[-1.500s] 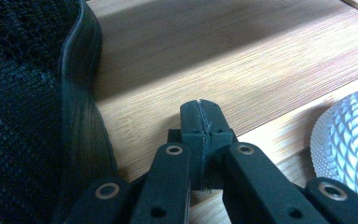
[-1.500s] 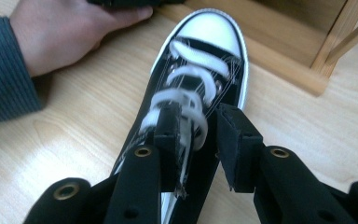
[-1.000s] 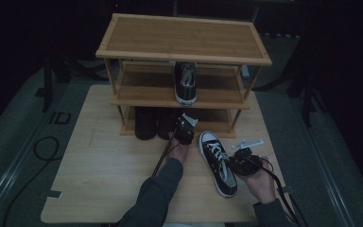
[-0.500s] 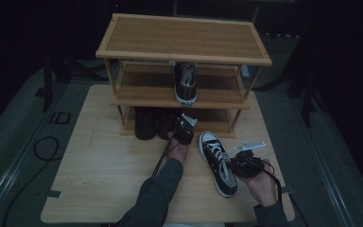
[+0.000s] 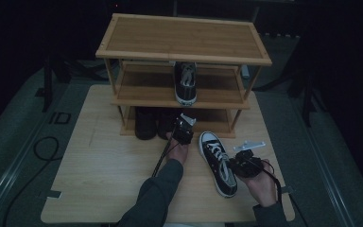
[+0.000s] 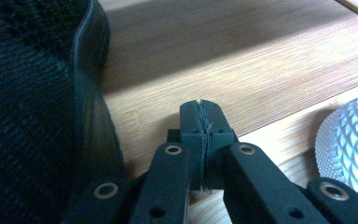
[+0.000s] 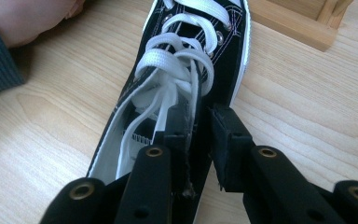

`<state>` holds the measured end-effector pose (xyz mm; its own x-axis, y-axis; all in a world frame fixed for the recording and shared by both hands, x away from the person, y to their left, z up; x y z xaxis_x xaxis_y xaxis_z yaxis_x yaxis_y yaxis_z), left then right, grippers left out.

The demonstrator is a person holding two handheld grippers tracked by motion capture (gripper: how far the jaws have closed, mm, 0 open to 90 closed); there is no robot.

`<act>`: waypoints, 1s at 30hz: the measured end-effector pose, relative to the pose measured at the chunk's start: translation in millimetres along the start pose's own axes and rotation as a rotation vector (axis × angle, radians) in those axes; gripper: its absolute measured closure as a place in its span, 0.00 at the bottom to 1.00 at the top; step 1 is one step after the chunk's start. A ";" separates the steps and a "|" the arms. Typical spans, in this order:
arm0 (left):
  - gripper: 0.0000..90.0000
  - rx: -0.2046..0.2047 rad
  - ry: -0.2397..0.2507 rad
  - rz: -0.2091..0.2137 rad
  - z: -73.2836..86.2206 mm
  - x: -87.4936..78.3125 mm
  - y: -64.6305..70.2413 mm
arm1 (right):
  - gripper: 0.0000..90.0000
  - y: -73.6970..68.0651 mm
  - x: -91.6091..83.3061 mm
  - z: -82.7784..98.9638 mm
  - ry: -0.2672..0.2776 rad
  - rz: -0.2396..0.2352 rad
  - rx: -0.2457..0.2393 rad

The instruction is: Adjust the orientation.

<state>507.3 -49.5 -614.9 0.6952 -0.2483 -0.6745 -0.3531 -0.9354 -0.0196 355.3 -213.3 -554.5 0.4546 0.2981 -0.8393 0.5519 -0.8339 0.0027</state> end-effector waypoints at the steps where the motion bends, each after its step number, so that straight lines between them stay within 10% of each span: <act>1: 0.99 -0.003 0.000 -0.002 0.2 -0.2 -0.5 | 0.87 -0.3 1.0 -0.3 -0.003 0.000 0.000; 30: 0.99 0.032 0.003 -0.061 0.6 -0.5 -1.2 | 0.98 8.4 17.4 -9.0 0.054 -0.069 0.141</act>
<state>507.0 -48.2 -615.0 0.7177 -0.1917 -0.6695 -0.3296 -0.9404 -0.0841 374.1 -210.9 -564.1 0.4579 0.3778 -0.8047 0.4807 -0.8667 -0.1334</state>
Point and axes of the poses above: each handheld gripper's, and its own axes: x roughly forward along the jaws, z roughly out of its underside, y roughly to its right, the point moved 9 cm from there along x, roughly forward along the jaws, and after that the axes turned 3 degrees about -y, right-handed, at the moved point
